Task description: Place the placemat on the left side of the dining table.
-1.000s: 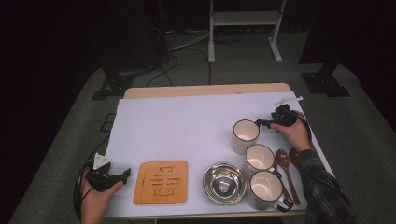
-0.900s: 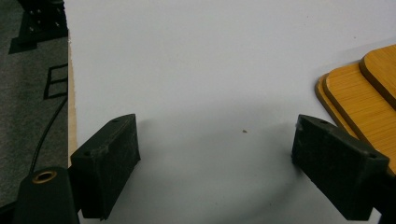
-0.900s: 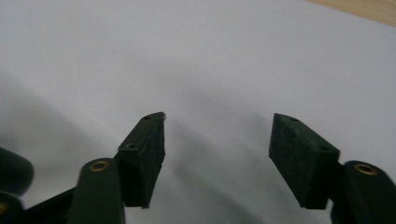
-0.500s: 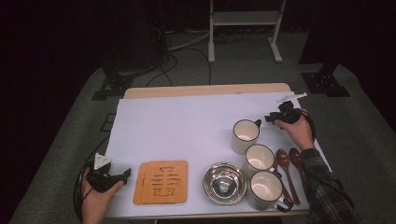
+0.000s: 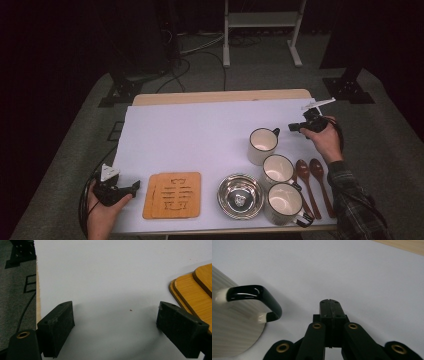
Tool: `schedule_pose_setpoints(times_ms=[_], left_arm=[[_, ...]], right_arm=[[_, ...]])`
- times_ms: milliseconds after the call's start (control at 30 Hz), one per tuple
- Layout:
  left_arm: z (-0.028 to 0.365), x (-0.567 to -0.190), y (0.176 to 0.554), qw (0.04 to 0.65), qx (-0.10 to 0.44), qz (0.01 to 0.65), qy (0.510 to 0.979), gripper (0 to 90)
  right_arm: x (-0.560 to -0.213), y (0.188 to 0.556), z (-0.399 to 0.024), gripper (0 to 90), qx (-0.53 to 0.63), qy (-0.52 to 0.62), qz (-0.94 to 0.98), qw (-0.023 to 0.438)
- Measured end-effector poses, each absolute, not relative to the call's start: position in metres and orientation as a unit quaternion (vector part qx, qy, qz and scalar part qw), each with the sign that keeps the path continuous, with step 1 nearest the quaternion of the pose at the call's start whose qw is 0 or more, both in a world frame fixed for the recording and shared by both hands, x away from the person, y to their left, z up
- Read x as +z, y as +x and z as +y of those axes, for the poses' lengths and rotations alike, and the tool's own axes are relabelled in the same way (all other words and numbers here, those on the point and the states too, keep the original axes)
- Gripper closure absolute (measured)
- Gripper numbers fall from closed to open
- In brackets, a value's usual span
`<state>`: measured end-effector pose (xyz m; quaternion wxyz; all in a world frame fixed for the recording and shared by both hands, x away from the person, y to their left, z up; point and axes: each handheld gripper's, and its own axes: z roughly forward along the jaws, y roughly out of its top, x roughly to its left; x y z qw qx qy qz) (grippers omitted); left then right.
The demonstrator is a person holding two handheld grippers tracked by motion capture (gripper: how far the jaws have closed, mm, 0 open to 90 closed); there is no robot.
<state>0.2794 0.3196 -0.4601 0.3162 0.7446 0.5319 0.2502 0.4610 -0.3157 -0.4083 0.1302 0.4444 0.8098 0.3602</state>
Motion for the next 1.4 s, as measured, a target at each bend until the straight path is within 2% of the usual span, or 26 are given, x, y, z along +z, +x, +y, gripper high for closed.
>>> schedule_pose_setpoints(times_ms=[767,1400], left_arm=[[0.320,-0.460,0.280,0.316,0.250,0.532,0.745,13.2],[0.320,-0.460,0.279,0.316,0.250,0.532,0.745,13.2]], right_arm=[[-0.378,0.435,-0.318,89.5,0.394,0.426,0.806,0.115],[-0.359,0.426,-0.290,89.5,0.429,0.370,0.818,0.098]])
